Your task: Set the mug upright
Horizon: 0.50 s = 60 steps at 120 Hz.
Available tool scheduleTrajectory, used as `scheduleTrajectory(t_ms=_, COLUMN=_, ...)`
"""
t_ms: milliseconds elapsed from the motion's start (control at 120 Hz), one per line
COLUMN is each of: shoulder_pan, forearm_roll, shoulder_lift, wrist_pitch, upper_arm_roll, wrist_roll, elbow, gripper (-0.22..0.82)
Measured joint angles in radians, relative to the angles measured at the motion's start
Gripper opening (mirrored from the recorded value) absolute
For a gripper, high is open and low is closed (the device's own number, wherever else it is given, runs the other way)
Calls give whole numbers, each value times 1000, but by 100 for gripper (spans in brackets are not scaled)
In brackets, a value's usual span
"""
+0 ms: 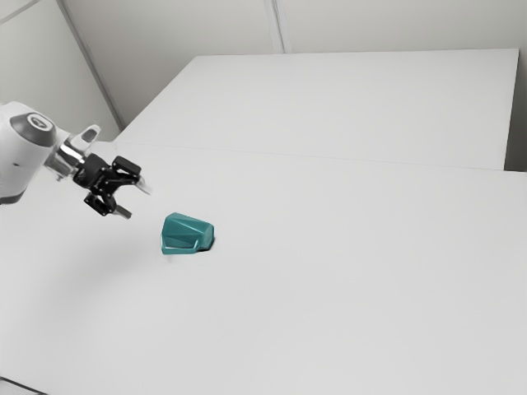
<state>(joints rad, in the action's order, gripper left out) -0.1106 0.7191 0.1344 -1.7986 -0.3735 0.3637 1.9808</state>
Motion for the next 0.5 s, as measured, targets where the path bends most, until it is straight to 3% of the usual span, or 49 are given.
scheduleTrajectory(t_ms=292, shoulder_pan=-33, forearm_roll=165, shoulder_lift=158, wrist_pitch=-45, upper_arm_roll=-5, wrist_roll=239, elbow=-35, gripper=60)
scheduleTrajectory(t_ms=500, shoulder_pan=-23, forearm_roll=250, shoulder_lift=204, wrist_pitch=-73, upper_arm_roll=-3, wrist_roll=350, elbow=-39, gripper=60)
